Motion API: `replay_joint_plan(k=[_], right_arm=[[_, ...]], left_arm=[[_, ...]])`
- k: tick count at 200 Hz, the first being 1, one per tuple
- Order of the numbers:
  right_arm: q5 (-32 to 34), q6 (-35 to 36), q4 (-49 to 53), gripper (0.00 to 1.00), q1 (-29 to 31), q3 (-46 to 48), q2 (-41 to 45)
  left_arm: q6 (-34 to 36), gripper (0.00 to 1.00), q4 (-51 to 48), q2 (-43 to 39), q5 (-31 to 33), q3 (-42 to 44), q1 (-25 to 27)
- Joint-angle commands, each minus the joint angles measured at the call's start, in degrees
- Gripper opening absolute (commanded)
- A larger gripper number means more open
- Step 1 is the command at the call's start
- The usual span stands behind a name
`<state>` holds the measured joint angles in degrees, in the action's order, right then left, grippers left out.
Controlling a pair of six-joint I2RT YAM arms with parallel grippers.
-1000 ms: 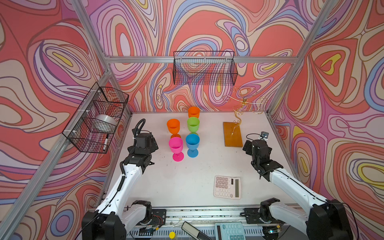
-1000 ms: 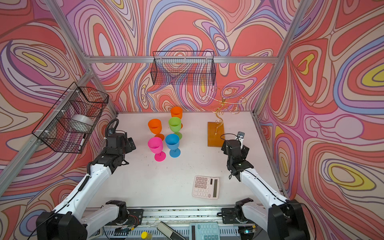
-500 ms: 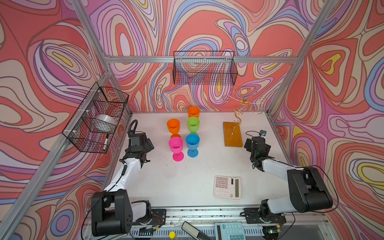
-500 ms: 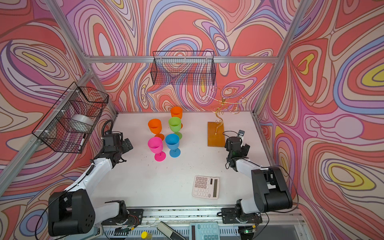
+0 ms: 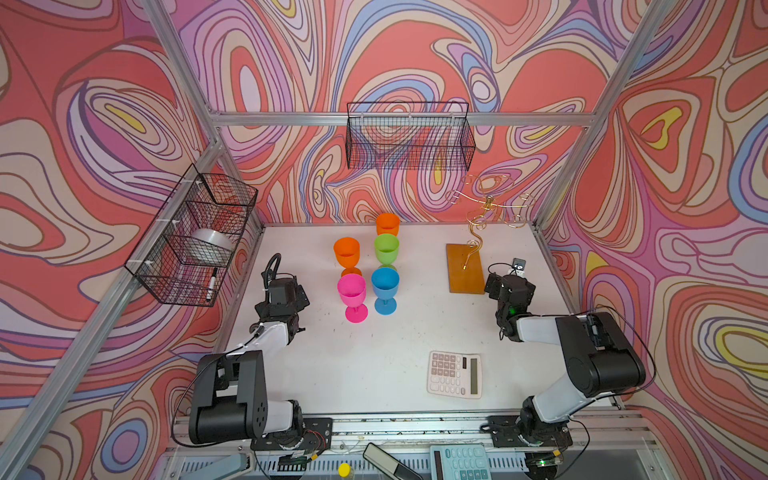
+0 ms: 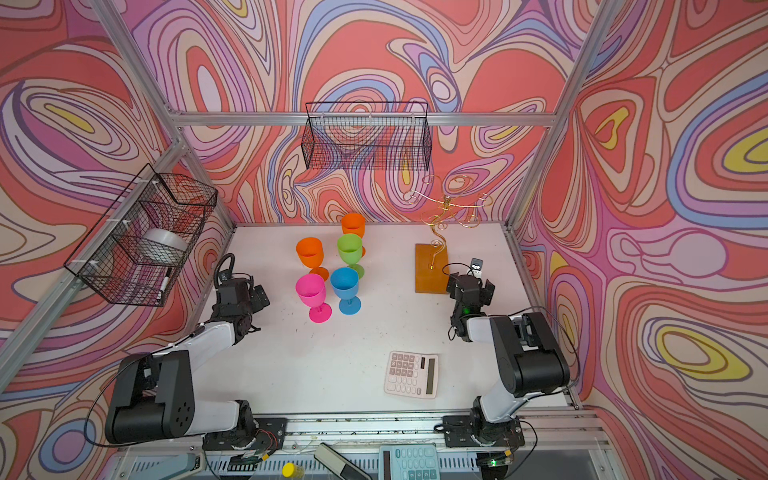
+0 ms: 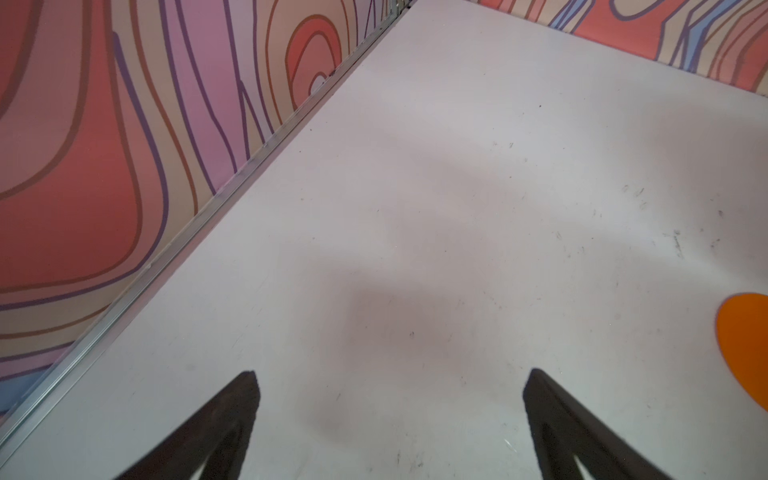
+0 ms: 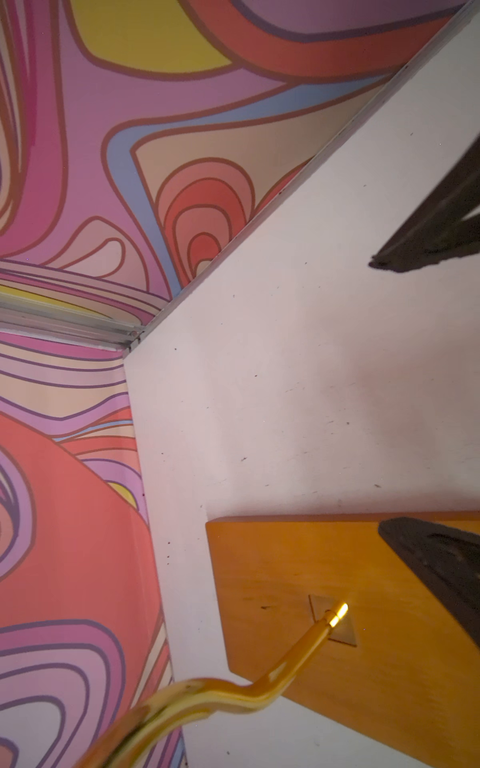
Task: Take the wine glass off the wine glass rack
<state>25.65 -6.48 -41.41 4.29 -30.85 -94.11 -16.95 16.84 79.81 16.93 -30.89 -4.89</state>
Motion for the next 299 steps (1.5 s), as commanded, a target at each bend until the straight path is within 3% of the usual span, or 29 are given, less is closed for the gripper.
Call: replay_joint_plan(k=[1, 89, 128, 138, 148, 159, 169, 176, 183, 194, 203, 212, 218, 230, 242, 257, 299], right_arm=[[-2.8, 0.87, -3.84, 0.97, -1.46, -0.2, -1.87], [-7.3, 2.58, -6.1, 0.94, -1.49, 0.79, -2.46], [-7.69, 2.7, -5.79, 0.94, -1.49, 0.59, -2.49], [-7.64, 2.65, -5.74, 0.94, -1.53, 0.53, -2.55], [-7.99, 2.7, -6.0, 0.94, -1.49, 0.76, -2.48], [-9.22, 3.18, -8.21, 0.94, -1.49, 1.75, -2.45], [-10.06, 3.12, -13.08, 0.94, -1.55, 4.26, -3.25], [-9.39, 4.91, -23.22, 0.94, -1.42, 7.04, -6.04], [-10.12, 3.57, -17.25, 0.94, -1.44, 7.07, -3.77], [-9.64, 4.3, -18.54, 0.93, -1.49, 5.65, -5.27], [-10.46, 3.12, -13.51, 0.92, -1.82, 4.42, -4.4], [-10.11, 3.3, -15.8, 0.93, -2.14, 4.61, -5.02], [-10.21, 3.21, -14.9, 0.98, -2.1, 4.54, -4.78], [-10.12, 3.26, -15.87, 0.98, -2.12, 4.76, -4.88], [-10.07, 3.34, -15.48, 0.98, -2.14, 4.92, -4.47], [-10.09, 3.4, -15.71, 0.98, -2.14, 5.01, -4.52], [-10.14, 3.4, -15.85, 0.98, -2.1, 5.01, -4.6]], left_arm=[[4.08, 1.0, 13.78, 2.65, -3.5, 0.84, -0.21], [9.96, 1.0, 22.36, 3.33, -17.67, 5.89, -0.21], [12.05, 0.99, 26.11, 3.72, -20.64, 7.63, 0.63], [13.59, 0.99, 30.23, 5.74, -19.72, 9.53, 2.25], [14.09, 1.0, 42.68, 10.24, -17.0, 12.21, 3.12], [12.86, 1.0, 29.39, 6.44, -15.57, 9.09, 3.32], [13.98, 1.0, 39.87, 9.76, -15.56, 11.26, 3.65], [13.5, 1.0, 35.13, 8.21, -15.11, 10.4, 3.68], [13.18, 1.0, 29.99, 7.18, -14.73, 8.81, 3.7], [13.95, 1.0, 37.99, 9.56, -14.22, 10.56, 4.01], [13.49, 1.0, 31.17, 7.5, -14.28, 8.97, 4.01], [13.69, 1.0, 34.19, 8.54, -14.19, 9.65, 4.01], [14.01, 1.0, 37.19, 9.26, -14.04, 10.37, 4.09], [13.61, 1.0, 31.56, 7.63, -14.07, 9.09, 4.09], [14.03, 1.0, 36.33, 9.07, -13.79, 10.15, 4.26], [13.96, 1.0, 32.53, 7.75, -13.76, 9.47, 4.36], [14.65, 1.0, 35.55, 8.58, -13.11, 10.05, 4.89]])
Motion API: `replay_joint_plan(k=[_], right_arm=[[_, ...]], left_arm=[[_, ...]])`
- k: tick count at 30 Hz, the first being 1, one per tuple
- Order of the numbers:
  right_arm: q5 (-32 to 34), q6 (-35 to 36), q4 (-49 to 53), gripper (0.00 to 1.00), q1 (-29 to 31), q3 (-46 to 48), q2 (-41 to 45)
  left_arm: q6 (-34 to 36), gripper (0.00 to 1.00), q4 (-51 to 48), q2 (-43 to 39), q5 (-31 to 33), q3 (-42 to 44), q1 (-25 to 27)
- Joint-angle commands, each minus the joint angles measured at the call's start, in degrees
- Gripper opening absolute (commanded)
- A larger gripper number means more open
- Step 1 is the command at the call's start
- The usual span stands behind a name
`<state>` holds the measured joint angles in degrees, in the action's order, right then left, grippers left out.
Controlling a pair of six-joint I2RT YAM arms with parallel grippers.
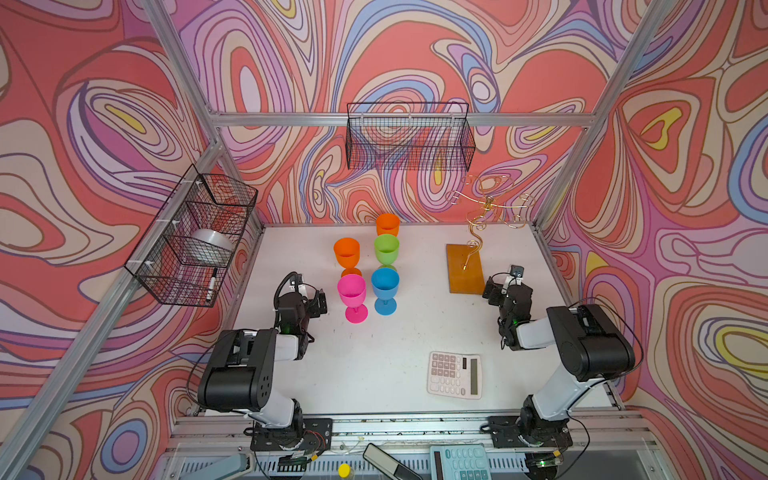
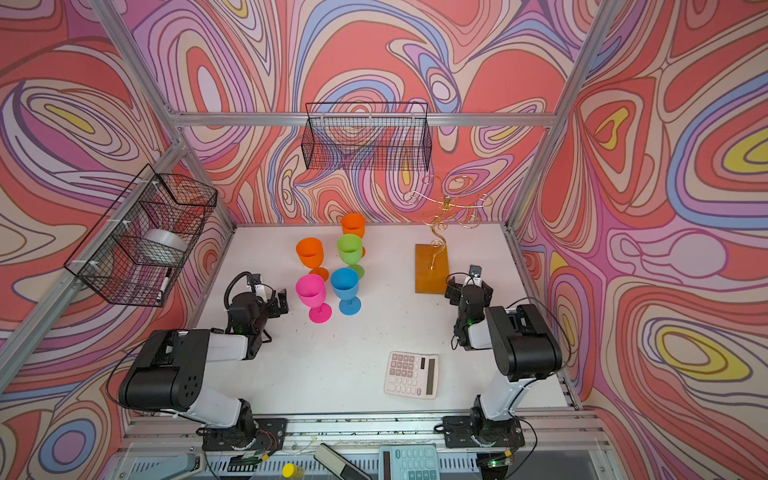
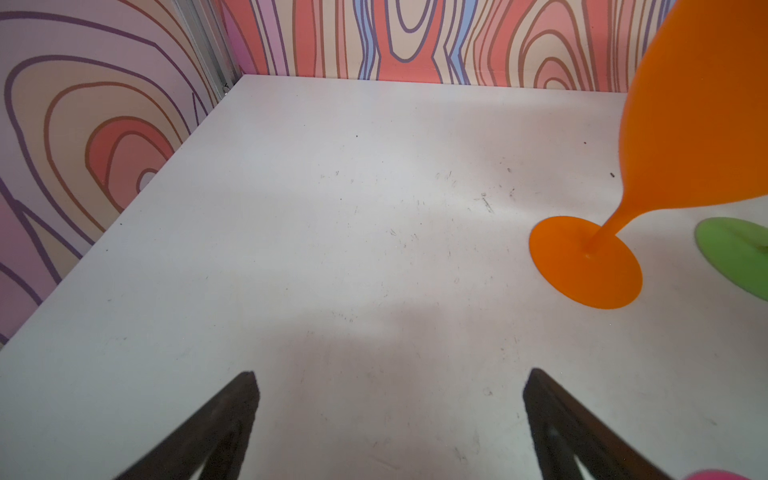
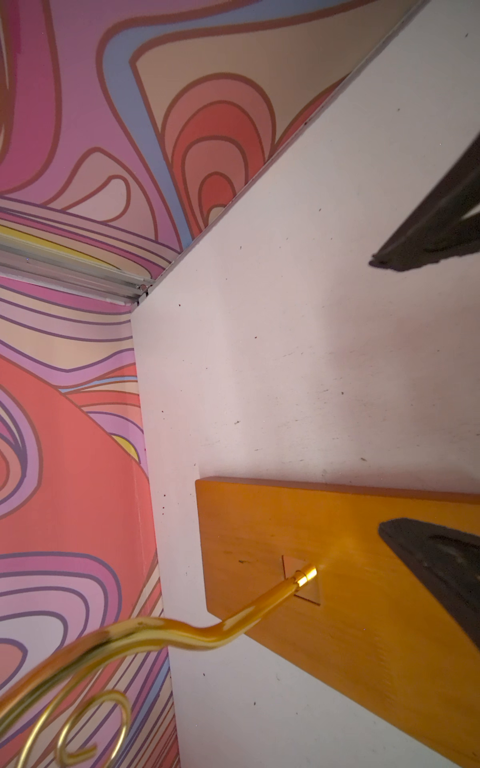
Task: Take the wine glass off the wine glass rack
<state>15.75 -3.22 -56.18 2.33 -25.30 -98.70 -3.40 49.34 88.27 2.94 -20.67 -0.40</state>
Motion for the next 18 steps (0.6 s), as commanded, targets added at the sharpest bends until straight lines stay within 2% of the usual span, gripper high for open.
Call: replay_joint_plan(k=[1, 18], right_arm=[[-0.17, 0.15, -1.1, 0.98, -0.13, -0.54, -0.01], [-0.5, -0.02, -0.95, 0.99, -0.27, -0.63, -0.01]], left_arm=[[1.06, 1.0, 3.09, 0.09, 0.86, -0.13, 0.4], [1.02, 1.0, 2.52, -0.05, 0.75, -0.2, 0.4]])
